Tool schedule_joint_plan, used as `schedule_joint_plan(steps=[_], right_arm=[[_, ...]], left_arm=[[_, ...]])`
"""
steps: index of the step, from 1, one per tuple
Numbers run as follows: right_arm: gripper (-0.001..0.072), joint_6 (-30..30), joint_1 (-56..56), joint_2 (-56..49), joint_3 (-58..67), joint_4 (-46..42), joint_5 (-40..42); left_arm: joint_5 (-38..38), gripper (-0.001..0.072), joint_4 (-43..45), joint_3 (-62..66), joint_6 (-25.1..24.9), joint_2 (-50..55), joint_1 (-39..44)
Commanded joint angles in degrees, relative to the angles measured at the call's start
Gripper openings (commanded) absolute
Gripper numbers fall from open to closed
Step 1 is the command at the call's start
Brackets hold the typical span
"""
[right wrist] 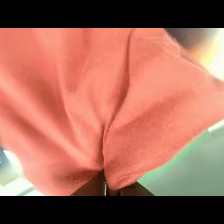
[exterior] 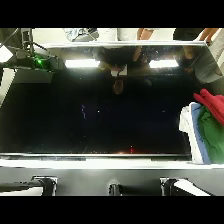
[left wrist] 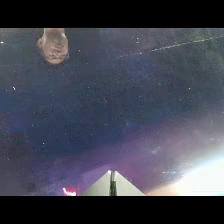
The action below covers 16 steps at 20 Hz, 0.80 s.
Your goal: Fold the shirts.
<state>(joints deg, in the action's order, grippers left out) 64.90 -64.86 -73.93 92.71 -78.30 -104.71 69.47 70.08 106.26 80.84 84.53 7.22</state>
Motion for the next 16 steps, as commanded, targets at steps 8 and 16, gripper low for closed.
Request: schedule_joint_plan(steps=[8,16], right_arm=[[0.0457,-5.0,-0.2,1.4,-19.5,-9.4,8.8],[0.0660,-13.0,5.3,1.4,11.8,7.1,38.7]], left_arm=[[0.0,0.0027,-0.6,0.0,-0.9,0.0,0.0],[-2.3,0.0025,1.9,8.1,-1.0,-0.3,-0.9]])
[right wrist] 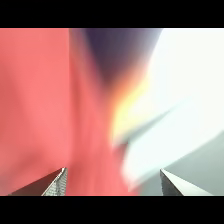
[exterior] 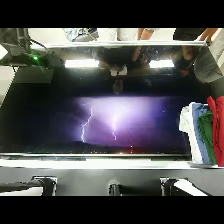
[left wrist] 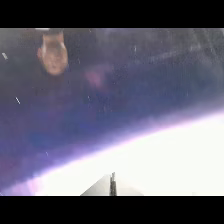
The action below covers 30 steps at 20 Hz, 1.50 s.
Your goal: Fold the shirts.
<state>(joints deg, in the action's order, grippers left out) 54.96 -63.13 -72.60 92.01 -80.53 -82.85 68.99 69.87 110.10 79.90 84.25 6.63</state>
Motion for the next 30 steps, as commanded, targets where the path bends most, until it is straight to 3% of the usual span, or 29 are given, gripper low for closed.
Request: schedule_joint_plan(steps=[1,3,5,6,7,8,10,14,30], right_arm=[[0.0659,-3.2,8.9,0.0,16.6,9.5,22.9],[0.0659,-3.4,21.8,0.0,19.2,9.3,27.4],[0.0659,-3.4,36.0,-2.0,19.1,6.8,19.7],[0.0659,-3.2,42.3,-4.0,18.5,3.5,12.5],[0.0659,-2.0,47.9,-7.1,18.0,0.8,3.1],[0.0659,0.0,51.8,-10.3,17.3,0.4,-4.6],[0.0658,2.1,57.5,-16.3,13.9,3.8,-14.1],[0.0661,5.8,62.6,-18.2,6.7,4.3,-10.2],[0.0663,6.5,62.7,-18.1,6.1,1.4,-10.1]], left_arm=[[-3.9,0.0024,6.1,5.9,0.5,0.0,0.2],[-5.9,0.0024,18.8,6.5,7.4,0.2,1.5],[-0.4,0.0034,28.2,4.7,13.0,1.2,2.0],[4.0,0.0173,28.6,2.6,13.6,1.7,1.6],[10.2,0.0503,28.5,-0.4,16.1,2.3,1.1],[16.1,0.0668,28.4,-4.5,17.5,2.6,0.9],[19.0,0.0666,26.4,-17.0,17.4,1.1,0.9],[8.9,0.0666,22.9,-34.2,21.1,-6.1,1.9],[9.1,0.0666,22.9,-34.4,21.1,-5.7,2.0]])
